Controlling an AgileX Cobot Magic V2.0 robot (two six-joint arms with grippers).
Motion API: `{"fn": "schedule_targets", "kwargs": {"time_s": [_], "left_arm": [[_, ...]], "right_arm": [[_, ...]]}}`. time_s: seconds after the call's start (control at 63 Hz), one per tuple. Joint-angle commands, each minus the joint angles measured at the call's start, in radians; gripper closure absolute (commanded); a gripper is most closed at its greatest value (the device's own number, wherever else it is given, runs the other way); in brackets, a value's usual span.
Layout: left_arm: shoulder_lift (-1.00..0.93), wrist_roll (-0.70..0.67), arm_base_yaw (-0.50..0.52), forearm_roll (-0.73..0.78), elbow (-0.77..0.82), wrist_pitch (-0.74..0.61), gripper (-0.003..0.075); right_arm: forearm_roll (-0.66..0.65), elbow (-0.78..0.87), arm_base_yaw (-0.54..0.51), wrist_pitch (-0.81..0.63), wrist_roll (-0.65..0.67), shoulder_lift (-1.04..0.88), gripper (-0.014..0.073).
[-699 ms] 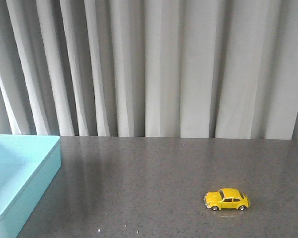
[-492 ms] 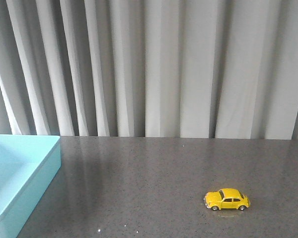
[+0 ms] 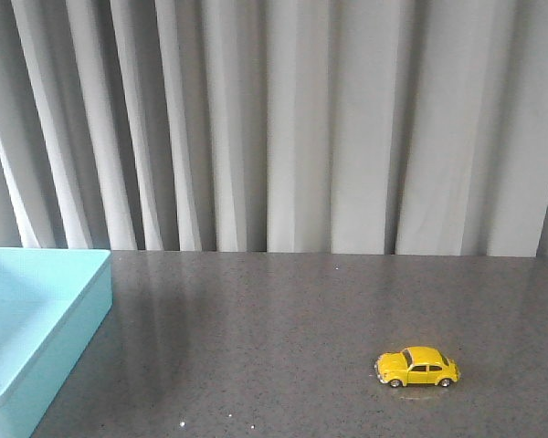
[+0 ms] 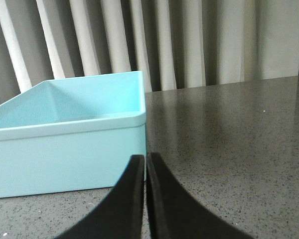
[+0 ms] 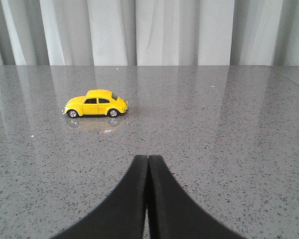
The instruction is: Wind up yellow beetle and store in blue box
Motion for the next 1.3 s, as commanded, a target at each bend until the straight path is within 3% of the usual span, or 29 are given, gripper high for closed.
{"fn": "schedule_targets", "kwargs": {"time_s": [0.0, 1.048, 1.287], "left_arm": [[-0.015, -0.001, 0.0, -0.006, -0.008, -0.074, 0.0726], [-0.015, -0.007, 0.0, -0.008, -0.009, -0.093, 0.0726], [0.02, -0.088, 0.0, -0.009, -0.199, -0.087, 0.0726]], "right_arm": [[-0.007, 0.003, -0.006, -0.069, -0.004, -0.01, 0.0599], [-0.01, 0.001, -0.006, -0.088, -0.004, -0.01, 0.0599], [-0.006, -0.171, -0.006, -0.099, -0.003, 0.049, 0.0599]]}}
